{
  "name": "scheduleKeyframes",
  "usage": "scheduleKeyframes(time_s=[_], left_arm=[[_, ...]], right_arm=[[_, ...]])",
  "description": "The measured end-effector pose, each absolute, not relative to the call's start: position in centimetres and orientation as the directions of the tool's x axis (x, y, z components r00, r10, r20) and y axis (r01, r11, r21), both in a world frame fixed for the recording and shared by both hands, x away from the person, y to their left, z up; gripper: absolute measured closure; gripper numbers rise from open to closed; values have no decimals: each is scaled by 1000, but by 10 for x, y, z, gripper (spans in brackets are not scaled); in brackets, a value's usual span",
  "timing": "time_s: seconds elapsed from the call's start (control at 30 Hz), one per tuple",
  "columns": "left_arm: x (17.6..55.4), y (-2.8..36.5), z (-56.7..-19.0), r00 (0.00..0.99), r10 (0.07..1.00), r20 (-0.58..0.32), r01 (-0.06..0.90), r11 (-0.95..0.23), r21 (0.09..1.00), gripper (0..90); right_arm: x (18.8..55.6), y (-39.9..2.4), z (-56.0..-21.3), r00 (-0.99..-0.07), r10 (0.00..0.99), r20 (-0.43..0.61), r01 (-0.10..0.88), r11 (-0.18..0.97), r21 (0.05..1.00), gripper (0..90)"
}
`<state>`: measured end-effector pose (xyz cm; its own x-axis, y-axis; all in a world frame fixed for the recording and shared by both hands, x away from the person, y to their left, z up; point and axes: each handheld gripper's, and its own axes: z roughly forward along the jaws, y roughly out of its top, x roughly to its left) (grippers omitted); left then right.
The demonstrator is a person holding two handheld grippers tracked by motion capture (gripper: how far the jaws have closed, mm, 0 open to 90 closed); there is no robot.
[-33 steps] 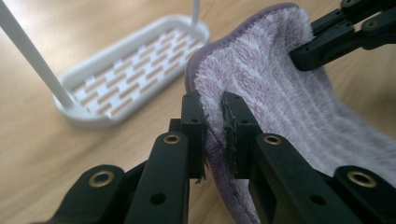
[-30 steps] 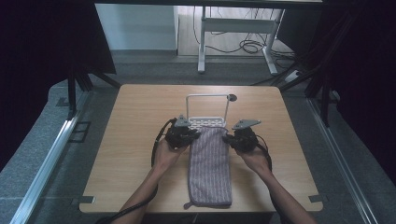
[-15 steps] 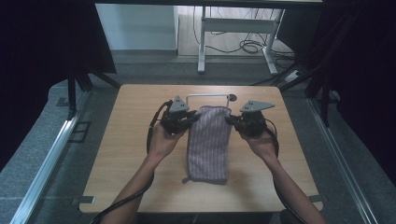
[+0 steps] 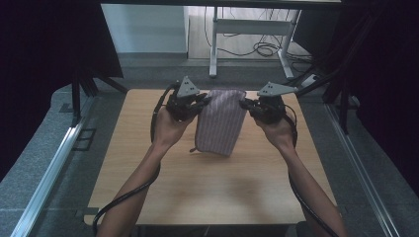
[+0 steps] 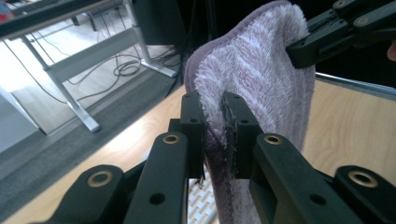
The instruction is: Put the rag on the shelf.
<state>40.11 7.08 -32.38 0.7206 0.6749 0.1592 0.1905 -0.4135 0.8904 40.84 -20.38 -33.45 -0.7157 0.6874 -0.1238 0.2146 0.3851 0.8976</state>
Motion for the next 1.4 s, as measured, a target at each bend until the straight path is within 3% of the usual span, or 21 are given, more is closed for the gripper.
scheduleKeyframes(time_s=[0.3, 0.93, 1.4], left_arm=[[423, 71, -294, 685, 703, 190, 172, -410, 896, 791], [472, 76, -258, 649, 743, 163, 167, -349, 922, 784], [523, 69, -276, 572, 810, 132, 253, -327, 910, 774]], right_arm=[[429, -197, -294, -685, 707, -178, 161, 385, 909, 829], [473, -186, -253, -635, 749, -192, 150, 363, 920, 825], [521, -179, -264, -599, 784, -160, 213, 349, 913, 824]])
